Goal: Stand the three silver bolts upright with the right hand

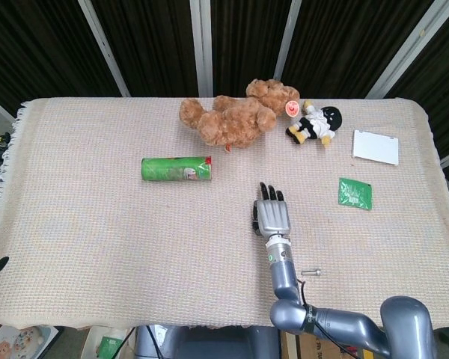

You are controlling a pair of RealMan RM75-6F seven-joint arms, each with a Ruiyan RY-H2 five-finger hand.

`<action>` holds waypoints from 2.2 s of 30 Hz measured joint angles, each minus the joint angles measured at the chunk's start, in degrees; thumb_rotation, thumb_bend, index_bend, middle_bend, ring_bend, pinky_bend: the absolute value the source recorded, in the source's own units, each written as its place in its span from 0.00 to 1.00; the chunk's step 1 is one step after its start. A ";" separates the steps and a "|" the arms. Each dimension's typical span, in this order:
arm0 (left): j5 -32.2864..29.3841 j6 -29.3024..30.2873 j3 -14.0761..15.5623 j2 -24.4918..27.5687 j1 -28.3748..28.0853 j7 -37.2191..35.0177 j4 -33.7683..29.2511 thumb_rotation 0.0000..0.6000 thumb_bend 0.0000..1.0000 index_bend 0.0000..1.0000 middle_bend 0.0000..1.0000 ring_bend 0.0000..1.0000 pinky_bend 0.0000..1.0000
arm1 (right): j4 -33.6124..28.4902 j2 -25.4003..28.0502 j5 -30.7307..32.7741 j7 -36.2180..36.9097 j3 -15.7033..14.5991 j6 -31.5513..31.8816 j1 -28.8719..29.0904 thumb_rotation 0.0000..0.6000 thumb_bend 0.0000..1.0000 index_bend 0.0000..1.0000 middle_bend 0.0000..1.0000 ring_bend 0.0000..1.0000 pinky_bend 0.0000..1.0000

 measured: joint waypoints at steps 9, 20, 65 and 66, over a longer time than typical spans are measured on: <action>0.13 0.15 0.05 -0.04 0.08 0.12 -0.02 1.00 0.24 0.07 0.07 0.00 0.13 | -2.63 2.48 -0.74 3.56 1.46 -0.65 -0.68 1.00 0.34 0.61 0.02 0.05 0.11; 0.12 0.18 0.05 -0.15 0.10 0.47 -0.11 1.00 0.24 0.07 0.07 0.00 0.13 | -3.44 4.18 0.67 4.57 2.03 -1.15 -0.65 1.00 0.34 0.61 0.02 0.05 0.11; 0.33 0.38 0.05 -0.12 0.24 0.27 -0.10 1.00 0.24 0.07 0.06 0.00 0.13 | -3.38 5.43 6.83 3.49 3.25 0.28 2.25 1.00 0.34 0.59 0.02 0.05 0.11; 0.37 0.41 0.07 -0.13 0.24 0.28 -0.10 1.00 0.24 0.07 0.06 0.00 0.13 | -3.38 5.49 7.07 3.40 3.28 0.29 2.32 1.00 0.34 0.58 0.02 0.05 0.11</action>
